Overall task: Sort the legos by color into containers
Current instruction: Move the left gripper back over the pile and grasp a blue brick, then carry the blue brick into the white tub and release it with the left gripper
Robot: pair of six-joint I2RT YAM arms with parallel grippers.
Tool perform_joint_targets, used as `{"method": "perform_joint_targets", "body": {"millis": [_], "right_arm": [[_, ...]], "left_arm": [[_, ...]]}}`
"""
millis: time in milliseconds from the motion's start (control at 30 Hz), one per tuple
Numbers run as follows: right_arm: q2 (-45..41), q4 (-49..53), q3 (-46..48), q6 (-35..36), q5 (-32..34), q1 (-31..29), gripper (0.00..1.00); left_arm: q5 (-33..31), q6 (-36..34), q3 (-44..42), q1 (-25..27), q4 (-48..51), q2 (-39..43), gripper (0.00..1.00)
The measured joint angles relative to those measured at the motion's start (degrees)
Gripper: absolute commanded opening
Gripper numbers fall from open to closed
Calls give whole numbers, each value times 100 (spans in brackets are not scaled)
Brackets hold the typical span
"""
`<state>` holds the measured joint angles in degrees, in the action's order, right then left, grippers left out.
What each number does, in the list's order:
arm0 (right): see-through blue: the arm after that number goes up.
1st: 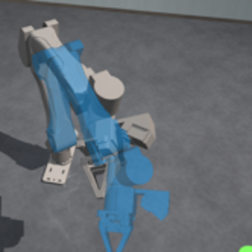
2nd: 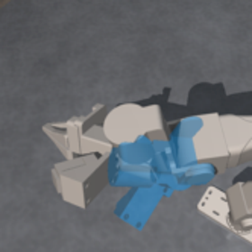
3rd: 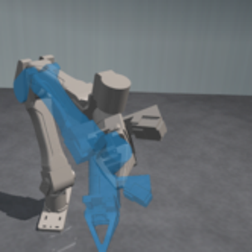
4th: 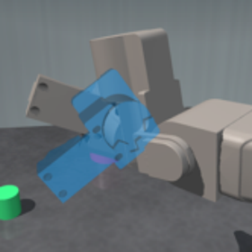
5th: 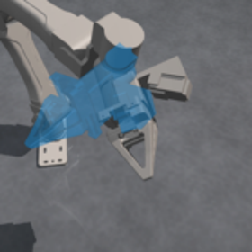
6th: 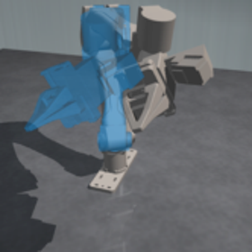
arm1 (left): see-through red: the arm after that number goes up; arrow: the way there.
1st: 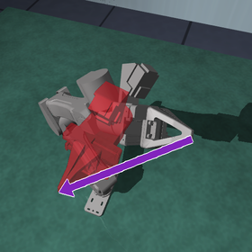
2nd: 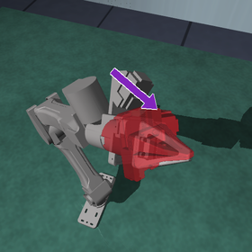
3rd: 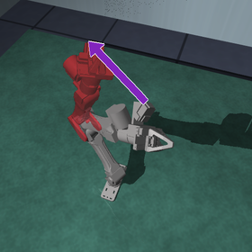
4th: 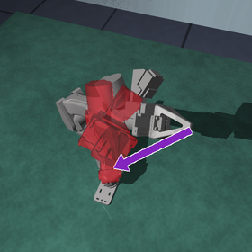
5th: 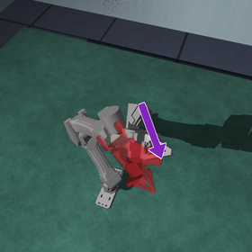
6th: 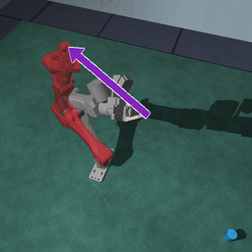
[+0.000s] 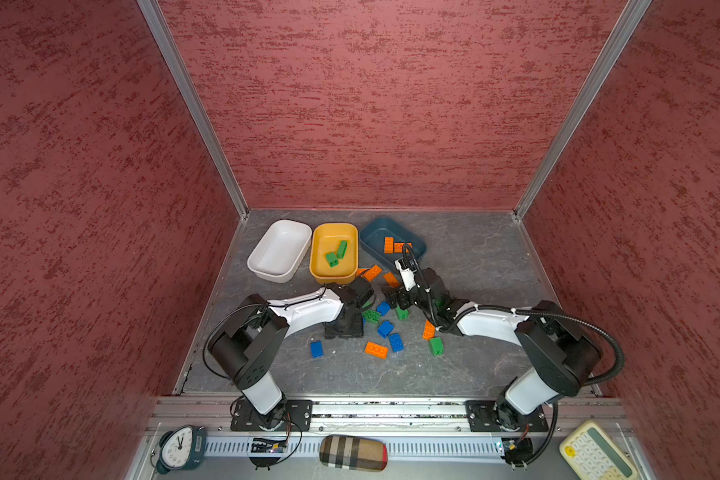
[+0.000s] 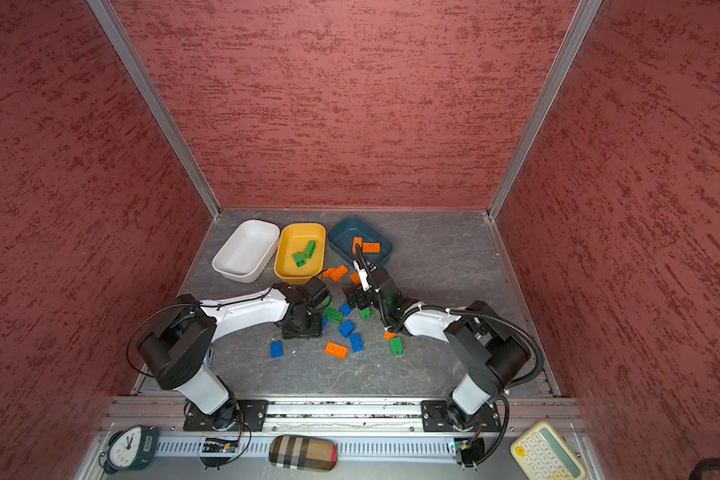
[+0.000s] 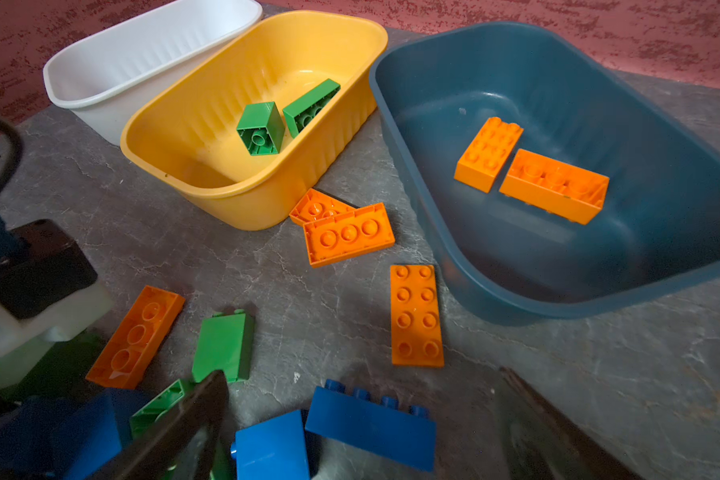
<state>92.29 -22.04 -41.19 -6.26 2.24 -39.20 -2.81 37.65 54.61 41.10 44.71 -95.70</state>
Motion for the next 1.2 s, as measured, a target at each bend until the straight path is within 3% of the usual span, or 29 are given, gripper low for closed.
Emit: {"method": "perform_joint_targets", "body": {"millis": [100,233,633,1100,1200], "right_arm": [[-44,83,0,31,0,0,99],[-59,125,0,55,2,0,99],[-55,192,-31,57,0,0,99],[-11,195,-44,74,-46,-2,99],[-11,195,-44,166,-284,-4,99]], "left_arm": [[-70,-109,92,0,-57,-79,69],[-142,-280,90,-2,-184,-81,59],[-203,-140,-39,0,-254,13,59],[-208,192,-389,-22,-214,352,25],[-216,120,-354,-33,-195,411,24]]}}
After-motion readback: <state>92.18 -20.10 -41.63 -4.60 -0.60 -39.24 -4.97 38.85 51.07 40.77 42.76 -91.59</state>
